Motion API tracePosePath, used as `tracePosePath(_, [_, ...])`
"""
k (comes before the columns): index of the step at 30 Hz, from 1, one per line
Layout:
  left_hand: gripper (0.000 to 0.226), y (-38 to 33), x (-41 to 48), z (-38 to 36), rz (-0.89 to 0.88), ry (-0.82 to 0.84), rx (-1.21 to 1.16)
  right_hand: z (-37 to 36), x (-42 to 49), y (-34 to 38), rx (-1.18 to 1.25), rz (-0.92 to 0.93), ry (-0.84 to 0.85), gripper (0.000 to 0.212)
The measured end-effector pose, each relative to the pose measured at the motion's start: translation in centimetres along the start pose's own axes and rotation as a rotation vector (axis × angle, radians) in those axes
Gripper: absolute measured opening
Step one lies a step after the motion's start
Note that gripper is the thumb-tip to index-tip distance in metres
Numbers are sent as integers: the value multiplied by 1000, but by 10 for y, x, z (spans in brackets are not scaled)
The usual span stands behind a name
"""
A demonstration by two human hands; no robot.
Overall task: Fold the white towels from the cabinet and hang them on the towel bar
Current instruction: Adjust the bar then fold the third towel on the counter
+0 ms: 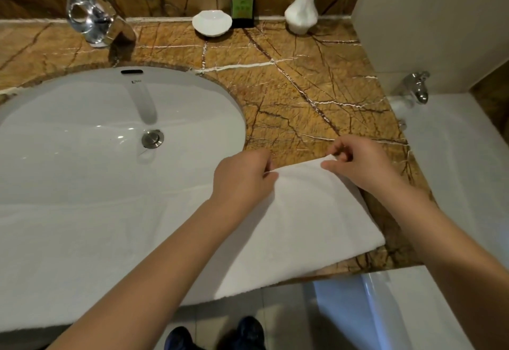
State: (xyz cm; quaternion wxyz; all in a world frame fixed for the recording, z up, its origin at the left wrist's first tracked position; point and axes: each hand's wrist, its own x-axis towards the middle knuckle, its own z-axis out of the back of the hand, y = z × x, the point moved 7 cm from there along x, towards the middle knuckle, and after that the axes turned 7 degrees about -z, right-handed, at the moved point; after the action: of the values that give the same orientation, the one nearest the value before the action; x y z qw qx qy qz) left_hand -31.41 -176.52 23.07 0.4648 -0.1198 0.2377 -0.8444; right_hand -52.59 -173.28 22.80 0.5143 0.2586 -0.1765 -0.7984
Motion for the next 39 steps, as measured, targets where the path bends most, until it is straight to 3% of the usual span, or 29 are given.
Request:
tracePosePath(5, [12,2,-3,-1,-6,-53,89,-1,0,-8,-13,-82,-30,23])
tracePosePath(10, [41,12,-15,5,-79,-122,319,-1,-11,-6,-57,-43,-118,20])
tracePosePath(15, [58,37,-26,19,159,-262,128,-1,-19,-5,-86,-53,-202,15])
tracePosePath(17, [58,43,-33,23,151,-299,109,-1,-23,-4,-91,-56,-256,14])
tracePosePath(21, [60,60,-49,21,67,-235,257,-4,-33,-5,-35,-52,-348,15])
tracePosePath(24, [66,68,-50,25,115,-200,352,-7,-38,-3,-79,-17,-388,16])
tracePosePath(27, [51,63,-55,41,131,-285,325,-10,-39,-1,-135,-44,-401,17])
tracePosePath(29, [40,50,-70,47,21,-322,284,-8,-39,1,-158,-79,-400,19])
tracePosePath(31, [39,33,-93,39,-114,-238,245,-3,-48,11,-244,-63,-476,22])
tracePosePath(33, [48,25,-116,21,-140,-87,253,-7,-67,30,-255,52,-545,23])
tracePosePath(35, [60,32,-128,3,-85,80,272,-37,-88,48,-210,149,-359,34])
tracePosePath(37, [64,40,-132,-7,-63,145,312,-76,-104,50,-348,175,-96,54])
tracePosePath(39, [65,44,-131,-11,-29,167,320,-88,-103,39,-467,160,-44,60])
